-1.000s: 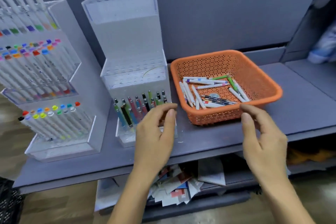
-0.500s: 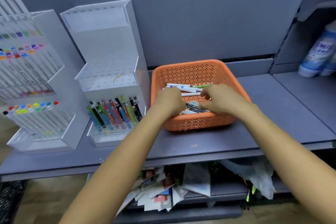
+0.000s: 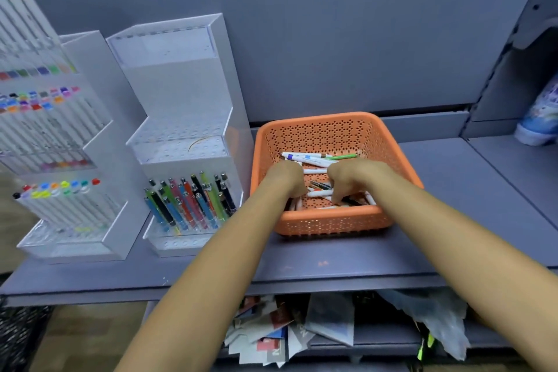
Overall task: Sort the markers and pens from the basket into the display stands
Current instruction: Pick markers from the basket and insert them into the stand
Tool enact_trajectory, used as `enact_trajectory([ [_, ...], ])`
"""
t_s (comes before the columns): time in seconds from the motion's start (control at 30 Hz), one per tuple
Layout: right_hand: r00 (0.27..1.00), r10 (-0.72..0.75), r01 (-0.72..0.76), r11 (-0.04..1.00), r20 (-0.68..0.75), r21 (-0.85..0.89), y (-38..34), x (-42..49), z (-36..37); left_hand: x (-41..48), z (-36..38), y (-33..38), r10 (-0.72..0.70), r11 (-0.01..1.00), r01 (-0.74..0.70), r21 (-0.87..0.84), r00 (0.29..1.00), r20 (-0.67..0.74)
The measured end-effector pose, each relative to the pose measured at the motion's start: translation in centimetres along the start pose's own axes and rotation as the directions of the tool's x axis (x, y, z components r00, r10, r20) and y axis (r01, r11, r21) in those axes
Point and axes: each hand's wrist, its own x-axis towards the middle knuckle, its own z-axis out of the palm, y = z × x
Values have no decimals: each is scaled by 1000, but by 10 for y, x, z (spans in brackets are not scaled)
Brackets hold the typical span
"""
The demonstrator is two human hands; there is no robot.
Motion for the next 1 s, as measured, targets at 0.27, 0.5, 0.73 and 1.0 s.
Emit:
enact_trajectory([
  [0.27, 997, 65, -67, 994, 30, 83, 2, 1, 2, -8, -4, 2, 2, 998, 2, -63, 998, 70],
  [0.5, 995, 79, -70, 985, -53, 156, 5, -1, 2, -20, -9, 5, 6, 965, 42, -258, 984, 181],
  [0.73, 992, 81, -71, 992, -95, 108, 6, -1, 0, -19, -6, 2, -12, 928, 45, -369, 996, 89],
  [1.0, 933, 168, -99, 970, -318, 221, 10, 9, 4, -8, -3, -8, -44, 534, 74, -842, 997, 60],
])
